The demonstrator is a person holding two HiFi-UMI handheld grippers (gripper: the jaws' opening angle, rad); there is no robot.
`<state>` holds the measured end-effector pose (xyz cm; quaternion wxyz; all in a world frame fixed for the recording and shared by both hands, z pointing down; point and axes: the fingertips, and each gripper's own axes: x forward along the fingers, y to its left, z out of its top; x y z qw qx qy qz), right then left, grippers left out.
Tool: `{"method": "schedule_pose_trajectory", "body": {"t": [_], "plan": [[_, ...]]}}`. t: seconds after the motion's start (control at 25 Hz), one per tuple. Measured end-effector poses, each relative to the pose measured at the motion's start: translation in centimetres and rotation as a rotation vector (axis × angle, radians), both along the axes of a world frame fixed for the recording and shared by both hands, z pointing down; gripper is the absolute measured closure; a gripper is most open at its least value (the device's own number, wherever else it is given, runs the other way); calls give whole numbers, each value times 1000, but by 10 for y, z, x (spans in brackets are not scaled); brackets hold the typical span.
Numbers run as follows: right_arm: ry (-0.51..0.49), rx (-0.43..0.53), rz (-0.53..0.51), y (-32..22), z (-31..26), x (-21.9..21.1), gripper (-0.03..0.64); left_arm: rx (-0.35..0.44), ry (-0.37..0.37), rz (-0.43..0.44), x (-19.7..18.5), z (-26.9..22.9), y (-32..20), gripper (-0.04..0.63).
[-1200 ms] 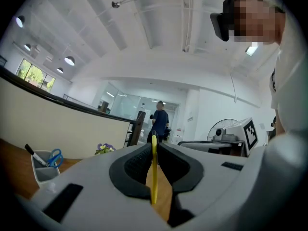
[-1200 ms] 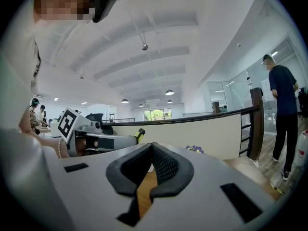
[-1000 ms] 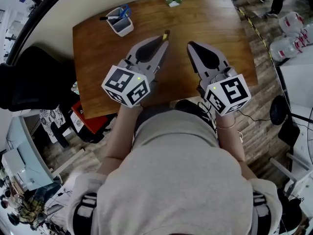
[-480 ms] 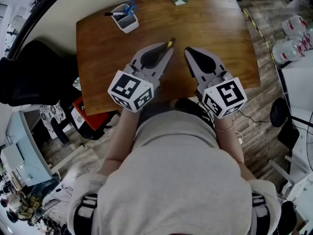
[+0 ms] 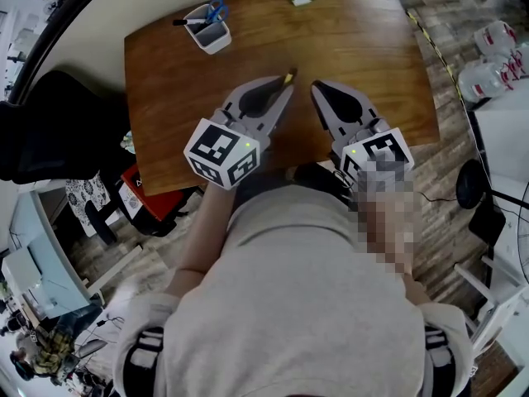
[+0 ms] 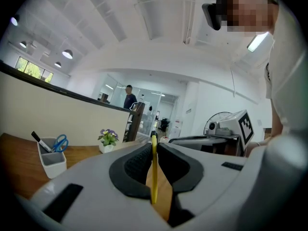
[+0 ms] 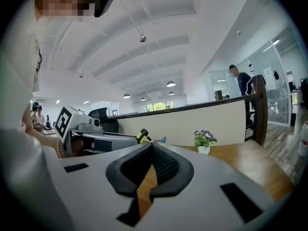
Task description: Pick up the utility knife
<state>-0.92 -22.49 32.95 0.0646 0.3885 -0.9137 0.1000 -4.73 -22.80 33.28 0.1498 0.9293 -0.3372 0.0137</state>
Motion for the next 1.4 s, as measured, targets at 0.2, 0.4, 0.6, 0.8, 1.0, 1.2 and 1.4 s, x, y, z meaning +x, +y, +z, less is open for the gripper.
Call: {"method": "schedule_pose_trajectory", "body": {"t": [0.2,0.4,0.6,0.8,1.0,1.2,1.4], "plan": [[3,-14,3,1,4,2,604,-1,-7,10,3,3,0,535],[-5,-20,3,1,5,3,606,6,-1,15,5,2,0,535],[-5,-20,0,1,4,3,604,10,3,11,4,1,-2,535],[-3,-19,2,1,3,3,606,16,6,6,2,-1,-2,535],[-2,-16,0,1,4,3,604,17,6,1,2,-1,-2,536],[1,-19,-4,2,5,1,606,13,-1,4,3,2,-2,535],[-4,-4,2,2,3,0,606,15,-7,7,2,1,-2,537]]}}
